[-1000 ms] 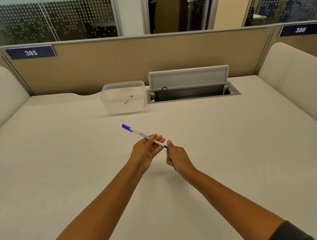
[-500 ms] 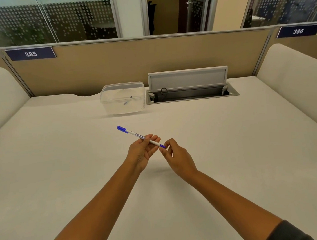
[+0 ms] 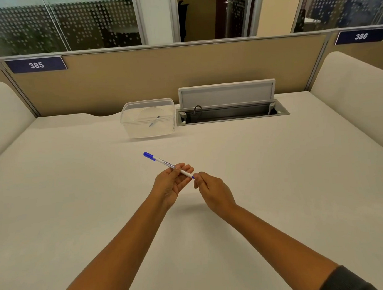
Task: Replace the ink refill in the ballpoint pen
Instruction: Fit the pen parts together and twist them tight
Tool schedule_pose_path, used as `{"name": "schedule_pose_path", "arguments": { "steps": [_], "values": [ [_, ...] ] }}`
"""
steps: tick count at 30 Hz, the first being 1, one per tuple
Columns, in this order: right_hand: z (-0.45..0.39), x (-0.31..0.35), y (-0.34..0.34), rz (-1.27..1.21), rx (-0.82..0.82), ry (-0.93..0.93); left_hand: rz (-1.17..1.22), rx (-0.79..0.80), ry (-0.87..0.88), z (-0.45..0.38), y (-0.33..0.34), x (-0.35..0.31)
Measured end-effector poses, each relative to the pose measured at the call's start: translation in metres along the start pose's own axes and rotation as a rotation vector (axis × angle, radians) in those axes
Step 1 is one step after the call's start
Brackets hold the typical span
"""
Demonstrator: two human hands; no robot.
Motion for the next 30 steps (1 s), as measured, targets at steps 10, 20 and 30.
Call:
{"name": "schedule_pose_path", "arguments": {
  "steps": [10,20,30],
  "values": [
    [0.007,0.016,-0.007,-0.001,-0.171,-0.001,0.028,-0.039,0.007,0.000,-0.002,-0.002],
    [0.009,0.006,-0.011,0.033,-0.195,0.003,0.057,-0.026,-0.015,-0.001,-0.005,0.005],
    [0.004,0.004,0.003,0.078,-0.020,0.001,-0.034,0.012,0.020,-0.001,-0.007,0.000]
  ]
}}
Point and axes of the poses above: each hand's wrist, its own z-axis away from the middle knuckle, its own y-axis out of the palm, x = y × z, the point moved 9 cm from there along -z, towards the middle knuckle, and after that the axes turned 11 degrees about x, right-handed, at the moved point
